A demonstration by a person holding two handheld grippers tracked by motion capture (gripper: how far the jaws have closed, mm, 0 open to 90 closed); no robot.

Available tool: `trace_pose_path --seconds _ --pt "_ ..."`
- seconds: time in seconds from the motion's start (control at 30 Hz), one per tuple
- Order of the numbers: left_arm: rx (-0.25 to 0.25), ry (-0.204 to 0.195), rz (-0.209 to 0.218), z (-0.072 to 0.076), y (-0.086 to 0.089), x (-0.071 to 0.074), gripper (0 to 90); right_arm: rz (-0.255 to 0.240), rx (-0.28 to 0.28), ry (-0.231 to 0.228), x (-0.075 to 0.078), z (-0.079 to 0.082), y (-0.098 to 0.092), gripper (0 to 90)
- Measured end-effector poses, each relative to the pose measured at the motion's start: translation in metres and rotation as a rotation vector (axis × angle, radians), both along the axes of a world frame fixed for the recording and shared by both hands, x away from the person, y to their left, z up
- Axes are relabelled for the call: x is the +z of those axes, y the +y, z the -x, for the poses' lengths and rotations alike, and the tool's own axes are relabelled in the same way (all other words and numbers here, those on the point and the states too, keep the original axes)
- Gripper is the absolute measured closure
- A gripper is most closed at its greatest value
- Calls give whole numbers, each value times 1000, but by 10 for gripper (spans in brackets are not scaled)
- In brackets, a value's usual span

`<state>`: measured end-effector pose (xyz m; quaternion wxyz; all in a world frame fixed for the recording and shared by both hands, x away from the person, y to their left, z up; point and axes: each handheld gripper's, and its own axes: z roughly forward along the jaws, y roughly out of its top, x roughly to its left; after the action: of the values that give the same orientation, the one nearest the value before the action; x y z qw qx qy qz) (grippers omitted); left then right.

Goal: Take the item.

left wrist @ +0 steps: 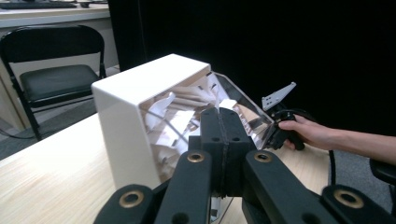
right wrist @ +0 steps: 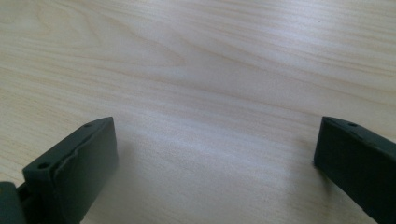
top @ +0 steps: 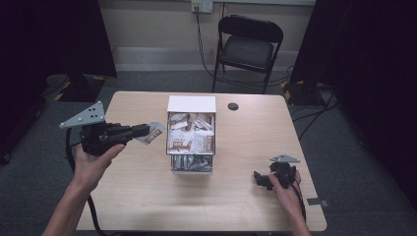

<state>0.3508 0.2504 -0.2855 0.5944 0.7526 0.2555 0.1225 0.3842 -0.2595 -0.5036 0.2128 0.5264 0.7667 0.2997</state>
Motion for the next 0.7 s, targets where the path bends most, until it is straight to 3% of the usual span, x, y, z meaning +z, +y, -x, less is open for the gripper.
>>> trace_pose_path --seconds 0.03,0.2,0.53,0.7 --pt "18 1 -16 -2 2 -2 900 0 0 0 0 0 0 0" --pt "38 21 -7 -8 9 -8 900 0 0 0 0 0 0 0" --pt "69 16 -6 -10 21 -10 900 0 0 0 0 0 0 0" --pt "90 32 -9 -14 26 -15 900 0 0 0 0 0 0 0"
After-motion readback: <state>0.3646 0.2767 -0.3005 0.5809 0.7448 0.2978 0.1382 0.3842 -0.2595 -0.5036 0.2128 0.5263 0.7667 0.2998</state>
